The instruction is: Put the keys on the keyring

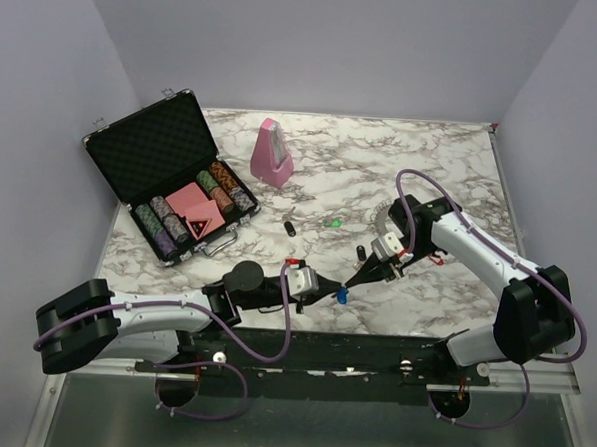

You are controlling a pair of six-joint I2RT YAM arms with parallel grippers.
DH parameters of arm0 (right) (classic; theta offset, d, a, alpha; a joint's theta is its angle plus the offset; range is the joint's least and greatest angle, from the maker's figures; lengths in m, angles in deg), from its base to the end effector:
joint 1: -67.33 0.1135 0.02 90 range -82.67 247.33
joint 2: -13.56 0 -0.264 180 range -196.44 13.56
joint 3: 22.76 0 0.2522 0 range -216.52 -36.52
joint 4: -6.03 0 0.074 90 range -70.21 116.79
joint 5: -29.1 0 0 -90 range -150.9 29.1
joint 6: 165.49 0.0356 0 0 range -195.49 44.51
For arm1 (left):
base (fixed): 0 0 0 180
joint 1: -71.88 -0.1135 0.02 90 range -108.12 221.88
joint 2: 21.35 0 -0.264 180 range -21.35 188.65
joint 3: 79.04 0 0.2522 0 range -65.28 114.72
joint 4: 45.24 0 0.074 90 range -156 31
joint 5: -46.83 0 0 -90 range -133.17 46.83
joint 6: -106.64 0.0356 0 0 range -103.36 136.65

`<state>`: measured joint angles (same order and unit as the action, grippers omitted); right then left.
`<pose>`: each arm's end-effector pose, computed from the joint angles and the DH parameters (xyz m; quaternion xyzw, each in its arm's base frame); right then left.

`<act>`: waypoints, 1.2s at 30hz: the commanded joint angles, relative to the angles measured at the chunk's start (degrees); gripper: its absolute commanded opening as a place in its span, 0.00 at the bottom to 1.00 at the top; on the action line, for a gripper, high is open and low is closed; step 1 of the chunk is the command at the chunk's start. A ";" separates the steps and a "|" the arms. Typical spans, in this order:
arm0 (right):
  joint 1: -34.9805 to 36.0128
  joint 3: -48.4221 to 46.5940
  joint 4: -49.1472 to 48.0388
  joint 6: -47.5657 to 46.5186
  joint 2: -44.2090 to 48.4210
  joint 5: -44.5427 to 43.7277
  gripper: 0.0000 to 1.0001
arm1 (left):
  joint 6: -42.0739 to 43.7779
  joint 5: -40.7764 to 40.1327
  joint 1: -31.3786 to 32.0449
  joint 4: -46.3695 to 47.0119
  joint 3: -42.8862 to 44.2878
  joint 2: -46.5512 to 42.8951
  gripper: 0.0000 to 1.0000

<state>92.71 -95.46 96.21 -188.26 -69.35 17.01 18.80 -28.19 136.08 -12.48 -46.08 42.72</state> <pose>0.1847 0.1261 0.2507 -0.7030 0.3298 0.5013 0.3816 0.0913 -0.2100 0.2237 0.4564 0.5271 -0.4443 0.5626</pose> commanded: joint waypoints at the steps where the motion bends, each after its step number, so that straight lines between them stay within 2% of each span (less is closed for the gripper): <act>1: -0.43 0.67 3.03 -0.70 1.09 2.86 0.00 | 0.22 0.05 0.39 -0.03 1.28 0.26 0.10; 5: -0.51 0.84 2.42 0.35 1.44 2.86 0.00 | 0.13 0.05 0.39 -1.34 1.63 0.09 0.00; 13: -0.51 1.63 -3.20 8.60 2.67 2.69 0.01 | -1.80 -0.30 0.31 -9.60 4.53 -1.58 0.00; 16: -0.51 1.81 -6.63 14.40 3.46 2.16 0.11 | -1.89 -0.13 0.22 -14.07 6.10 -2.37 0.00; 20: -0.51 2.42 -11.02 21.52 4.69 1.28 0.18 | -3.73 0.05 0.31 -20.49 8.39 -2.90 0.00; 23: -0.51 2.34 -14.53 27.85 5.92 -0.99 0.30 | -4.17 -0.04 0.22 -25.23 9.89 -3.08 0.00; 27: -0.51 0.76 -19.98 41.02 7.94 -7.05 0.44 | -3.74 0.31 -0.57 -35.94 14.27 -3.25 0.00; 30: -0.51 -0.30 -21.05 46.05 8.47 -9.96 0.47 | -2.68 1.80 -1.45 -45.70 18.75 -2.38 0.00; 36: -0.51 1.72 -23.50 48.69 9.00 -8.56 0.47 | -2.86 2.24 -3.38 -61.27 28.42 1.66 0.00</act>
<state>92.23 -94.43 76.80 -145.60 -61.61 9.58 15.58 -27.38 133.87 -60.12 -23.41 41.85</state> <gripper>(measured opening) 0.473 0.007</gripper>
